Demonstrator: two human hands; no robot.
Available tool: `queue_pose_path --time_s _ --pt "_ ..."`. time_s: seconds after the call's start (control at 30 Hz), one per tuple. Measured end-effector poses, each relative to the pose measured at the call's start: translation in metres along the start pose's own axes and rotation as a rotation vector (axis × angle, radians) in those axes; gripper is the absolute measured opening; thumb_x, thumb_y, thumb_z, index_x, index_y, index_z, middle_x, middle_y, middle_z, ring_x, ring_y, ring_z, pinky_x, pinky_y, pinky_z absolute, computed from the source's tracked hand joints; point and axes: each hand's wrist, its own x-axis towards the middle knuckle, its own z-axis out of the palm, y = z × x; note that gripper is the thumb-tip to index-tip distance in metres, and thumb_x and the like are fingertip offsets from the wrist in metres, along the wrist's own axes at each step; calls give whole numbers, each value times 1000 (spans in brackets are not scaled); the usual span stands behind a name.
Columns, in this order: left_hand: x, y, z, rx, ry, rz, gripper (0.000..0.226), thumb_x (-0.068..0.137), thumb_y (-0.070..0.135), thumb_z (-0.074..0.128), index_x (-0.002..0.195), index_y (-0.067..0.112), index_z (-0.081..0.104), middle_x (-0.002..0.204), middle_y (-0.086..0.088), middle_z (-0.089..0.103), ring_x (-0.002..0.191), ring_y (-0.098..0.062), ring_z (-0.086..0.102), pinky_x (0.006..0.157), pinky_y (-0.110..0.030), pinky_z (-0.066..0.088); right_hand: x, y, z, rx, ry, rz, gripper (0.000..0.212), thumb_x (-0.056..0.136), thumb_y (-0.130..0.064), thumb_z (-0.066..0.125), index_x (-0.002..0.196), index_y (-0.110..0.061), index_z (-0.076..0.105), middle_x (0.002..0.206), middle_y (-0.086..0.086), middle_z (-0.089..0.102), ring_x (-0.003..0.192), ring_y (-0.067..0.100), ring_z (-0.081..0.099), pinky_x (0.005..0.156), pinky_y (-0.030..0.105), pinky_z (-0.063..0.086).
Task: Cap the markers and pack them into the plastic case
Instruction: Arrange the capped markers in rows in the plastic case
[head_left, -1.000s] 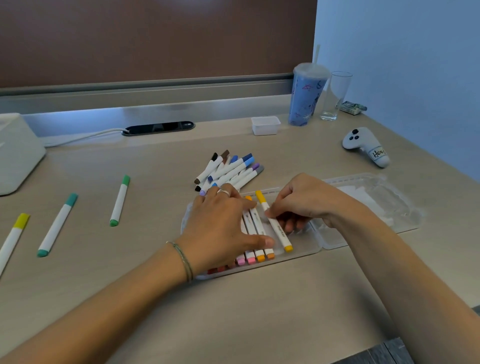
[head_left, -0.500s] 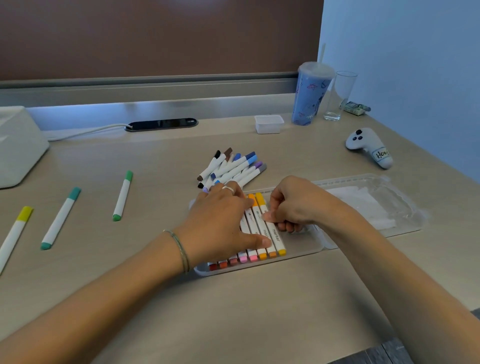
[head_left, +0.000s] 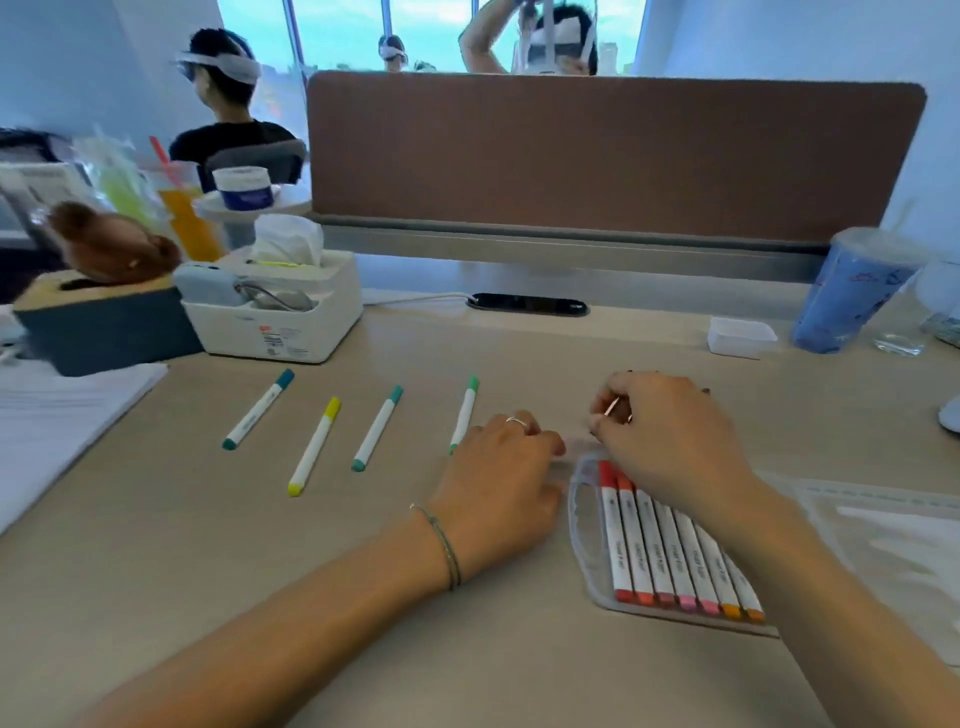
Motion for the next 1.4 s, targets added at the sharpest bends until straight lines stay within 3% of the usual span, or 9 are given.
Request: queue_pose_path --time_s 0.4,0.6,0.7,0.93,1.13,1.27,1.33,1.4 --pt "-34 -98 -40 89 90 -273 36 93 35 56 128 29 60 127 0 57 120 -24 51 102 -38 43 40 -87 53 94 -144 -189 6 90 -29 67 87 -28 73 84 -11 69 84 17 65 76 35 55" --pt "-45 -134 -53 110 84 -437 16 96 27 54 111 23 59 110 1 56 104 -19 56 84 -35 53 52 -105 69 73 -214 -183 7 90 -30 66 87 -28 72 88 -11 69 88 17 65 80 35 56" --pt "-48 -145 -52 140 89 -482 13 98 28 51 109 24 56 110 3 56 101 -17 56 75 -26 46 56 -108 74 57 -235 -181 8 91 -31 65 90 -28 73 88 -11 68 88 16 65 79 34 56" --pt "-47 -157 -49 116 46 -520 12 100 31 54 108 22 52 105 2 59 94 -18 58 71 -27 42 62 -111 81 58 -261 -176 10 93 -32 64 90 -28 74 86 -11 68 85 14 65 79 36 57" --pt "-45 -167 -50 -120 128 -578 14 96 20 58 103 28 49 87 3 62 86 -17 58 75 -34 54 72 -98 77 62 -239 -117 12 92 -27 64 85 -26 74 82 -9 69 82 15 64 71 32 53" --pt "-45 -166 -53 -402 188 -603 42 95 17 63 131 33 49 86 6 64 80 -7 60 68 -19 49 78 -94 76 66 -243 -81 12 91 -26 65 83 -25 74 81 -7 70 82 16 64 71 32 52" --pt "-47 -166 -59 -582 212 -637 50 94 16 64 140 29 49 90 2 64 76 -15 68 76 -31 59 80 -99 79 74 -264 -74 13 90 -26 64 82 -25 74 81 -6 71 83 17 66 77 35 57" --pt "-50 -171 -65 -684 225 -675 45 93 14 64 136 25 54 90 -1 65 71 -20 70 73 -35 62 83 -110 84 86 -294 -83 14 89 -24 63 80 -25 73 79 -6 72 81 16 67 78 36 58"
